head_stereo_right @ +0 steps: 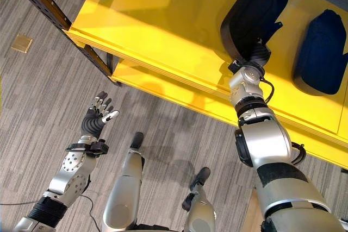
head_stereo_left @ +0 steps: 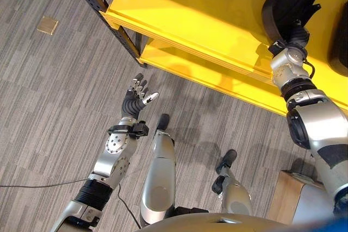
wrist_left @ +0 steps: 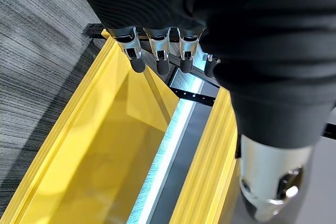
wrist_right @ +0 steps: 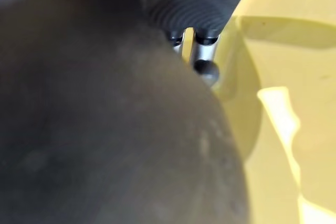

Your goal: Move parts from the plastic box to the shelf.

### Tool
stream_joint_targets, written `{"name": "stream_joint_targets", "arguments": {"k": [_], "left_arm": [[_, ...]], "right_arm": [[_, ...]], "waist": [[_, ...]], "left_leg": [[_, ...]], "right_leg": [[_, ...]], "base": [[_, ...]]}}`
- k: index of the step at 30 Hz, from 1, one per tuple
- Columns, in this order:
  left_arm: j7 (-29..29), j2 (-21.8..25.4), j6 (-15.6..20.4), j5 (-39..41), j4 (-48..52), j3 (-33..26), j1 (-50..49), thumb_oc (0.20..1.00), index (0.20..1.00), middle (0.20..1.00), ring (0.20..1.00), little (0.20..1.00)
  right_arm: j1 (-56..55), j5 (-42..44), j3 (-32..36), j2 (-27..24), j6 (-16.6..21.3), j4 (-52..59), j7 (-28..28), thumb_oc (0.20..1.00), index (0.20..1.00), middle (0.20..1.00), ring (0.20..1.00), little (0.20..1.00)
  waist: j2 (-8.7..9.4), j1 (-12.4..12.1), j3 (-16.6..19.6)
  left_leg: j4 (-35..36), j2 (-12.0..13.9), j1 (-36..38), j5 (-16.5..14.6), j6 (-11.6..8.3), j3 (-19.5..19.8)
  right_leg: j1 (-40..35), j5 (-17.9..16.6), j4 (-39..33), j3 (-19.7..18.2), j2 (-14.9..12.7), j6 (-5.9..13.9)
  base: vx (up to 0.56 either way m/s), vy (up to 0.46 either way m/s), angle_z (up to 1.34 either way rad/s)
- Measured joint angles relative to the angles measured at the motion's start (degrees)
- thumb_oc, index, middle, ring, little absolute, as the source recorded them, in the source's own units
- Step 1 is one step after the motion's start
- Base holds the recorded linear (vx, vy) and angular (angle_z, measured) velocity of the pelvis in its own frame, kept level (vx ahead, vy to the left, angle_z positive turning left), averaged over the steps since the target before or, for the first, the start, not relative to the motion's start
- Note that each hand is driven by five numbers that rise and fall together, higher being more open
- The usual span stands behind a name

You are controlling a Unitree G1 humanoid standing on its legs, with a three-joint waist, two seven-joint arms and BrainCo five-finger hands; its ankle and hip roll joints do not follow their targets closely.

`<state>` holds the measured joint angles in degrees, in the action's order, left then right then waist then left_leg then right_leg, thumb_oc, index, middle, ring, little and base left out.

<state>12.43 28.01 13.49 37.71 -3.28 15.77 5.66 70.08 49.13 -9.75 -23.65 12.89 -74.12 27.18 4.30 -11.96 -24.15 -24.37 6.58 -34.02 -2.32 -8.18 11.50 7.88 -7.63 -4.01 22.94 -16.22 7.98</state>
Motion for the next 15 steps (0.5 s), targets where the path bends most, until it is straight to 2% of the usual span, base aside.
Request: {"name": "stream_joint_targets", "arguments": {"k": [1, 2, 3, 15], "left_arm": [[0.0, 0.0, 0.1, 0.0, 0.0, 0.0, 0.0, 1.0, 1.0, 1.0, 1.0, 1.0], [0.0, 0.0, 0.2, 0.0, 0.0, 0.0, 0.0, 1.0, 1.0, 1.0, 1.0, 1.0], [0.0, 0.0, 0.5, 0.0, 0.0, 0.0, 0.0, 1.0, 1.0, 1.0, 1.0, 1.0], [0.0, 0.0, 1.0, -0.1, 0.0, 0.0, 1.3, 1.0, 1.0, 1.0, 1.0, 1.0]], "right_arm": [[0.0, -0.7, -0.2, 0.0, -0.1, 0.0, 0.1, 0.542, 0.542, 0.542, 0.542, 0.542], [0.0, -1.1, -0.2, 0.0, -0.1, 0.0, 0.1, 0.652, 0.652, 0.652, 0.652, 0.652], [0.0, -1.7, -0.2, 0.0, -0.1, 0.0, 0.1, 1.0, 1.0, 1.0, 1.0, 1.0], [-0.4, -7.8, -2.1, 0.1, 0.1, 5.7, 2.0, 1.0, 1.0, 1.0, 1.0, 1.0]], "waist": [[0.0, 0.0, 0.0], [0.0, 0.0, 0.0], [-0.01, 0.0, 0.0], [-0.28, 0.2, -1.1]], "left_leg": [[0.0, 0.0, 0.0, 0.0, 0.0, 0.0], [0.0, 0.0, 0.0, 0.0, 0.0, 0.0], [0.0, 0.0, -0.1, 0.0, 0.0, 0.0], [-0.4, 0.0, -0.9, 0.0, 0.01, 0.0]], "right_leg": [[0.0, 0.0, 0.0, 0.0, 0.0, 0.0], [0.0, 0.0, 0.0, 0.0, 0.0, 0.0], [0.1, 0.0, 0.0, 0.0, 0.0, -0.01], [1.0, -0.4, 0.1, -0.2, 0.0, 0.13]], "base": [[0.0, 0.0, 0.0], [0.0, 0.0, 0.0], [0.0, 0.0, 0.0], [0.0, 0.0, 0.0]]}}
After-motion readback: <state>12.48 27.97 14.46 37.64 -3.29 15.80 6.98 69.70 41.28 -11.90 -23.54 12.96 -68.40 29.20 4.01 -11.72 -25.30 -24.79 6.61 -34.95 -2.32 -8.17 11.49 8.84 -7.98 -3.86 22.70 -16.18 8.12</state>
